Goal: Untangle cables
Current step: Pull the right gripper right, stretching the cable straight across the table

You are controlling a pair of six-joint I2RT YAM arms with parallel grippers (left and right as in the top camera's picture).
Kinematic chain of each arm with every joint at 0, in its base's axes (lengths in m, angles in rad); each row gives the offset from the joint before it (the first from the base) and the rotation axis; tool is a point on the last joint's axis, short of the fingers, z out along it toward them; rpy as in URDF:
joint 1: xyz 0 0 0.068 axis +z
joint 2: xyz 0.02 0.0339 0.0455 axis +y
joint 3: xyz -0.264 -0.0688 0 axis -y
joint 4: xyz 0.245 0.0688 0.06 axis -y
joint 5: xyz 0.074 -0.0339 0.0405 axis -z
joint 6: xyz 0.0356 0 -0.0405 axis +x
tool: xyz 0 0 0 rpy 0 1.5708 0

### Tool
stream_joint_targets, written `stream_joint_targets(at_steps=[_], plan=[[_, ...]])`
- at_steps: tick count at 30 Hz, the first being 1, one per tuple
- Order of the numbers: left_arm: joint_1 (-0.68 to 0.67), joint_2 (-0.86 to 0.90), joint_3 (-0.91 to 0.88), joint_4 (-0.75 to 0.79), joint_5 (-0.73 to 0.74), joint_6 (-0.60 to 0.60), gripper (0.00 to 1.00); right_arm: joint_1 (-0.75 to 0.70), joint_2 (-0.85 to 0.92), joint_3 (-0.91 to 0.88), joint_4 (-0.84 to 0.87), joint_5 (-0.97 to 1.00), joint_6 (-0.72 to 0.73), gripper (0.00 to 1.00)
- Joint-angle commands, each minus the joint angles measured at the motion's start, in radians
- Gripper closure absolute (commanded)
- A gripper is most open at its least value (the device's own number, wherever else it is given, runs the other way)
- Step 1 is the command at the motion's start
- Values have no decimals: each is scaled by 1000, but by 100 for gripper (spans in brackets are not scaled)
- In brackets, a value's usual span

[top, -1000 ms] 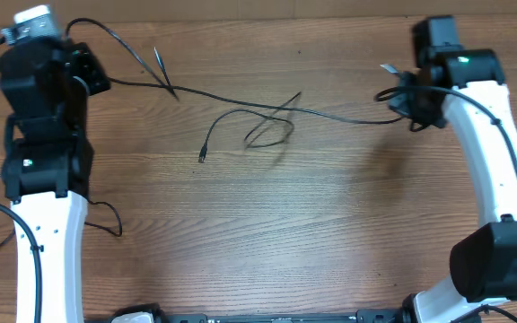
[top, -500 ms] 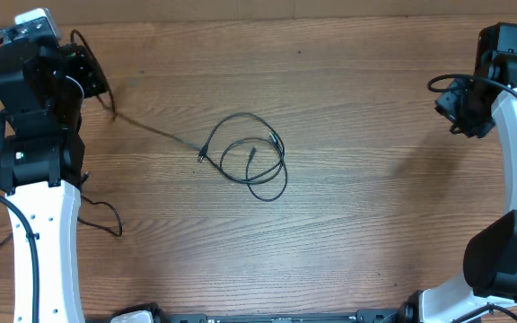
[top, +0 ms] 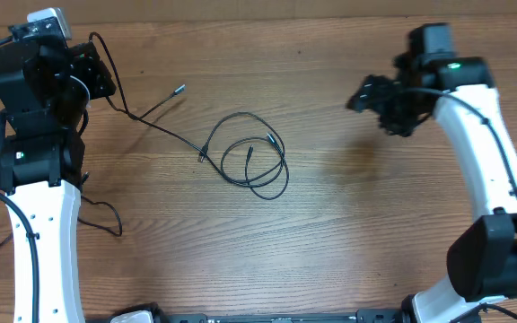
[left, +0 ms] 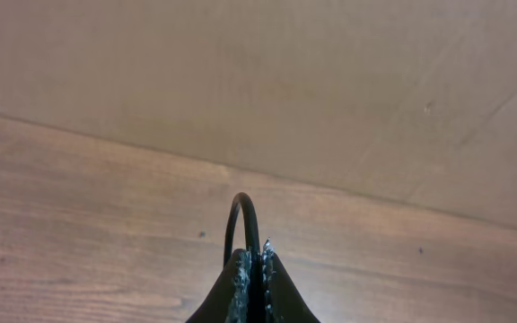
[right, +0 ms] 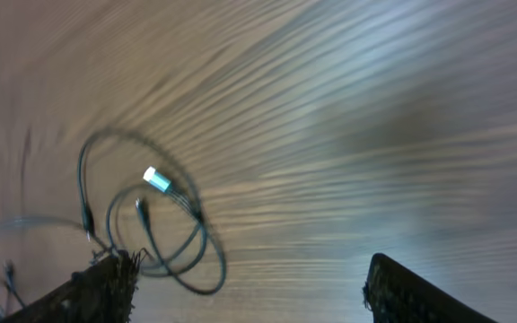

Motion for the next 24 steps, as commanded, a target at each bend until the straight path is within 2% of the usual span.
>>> stream_joint_targets(at_steps=[1,5,10,14,21,24], plan=[[5,7,11,-10,19,-10,96,88,5,-85,60,13,-7,20],[5,7,11,-16,19,-10,96,166,5,-193,163,-32,38,20],[5,7,11,-18,19,-10,96,268,5,-333,353,-39,-24,20],[5,7,11,-33,19,-10,96,335,5,-402,468,-14,-24,30],[5,7,11,-41,19,-10,96,425,32,-437,537,319,-26,44],[5,7,11,-44,19,-10,95,442,49,-442,553,323,-90,52]])
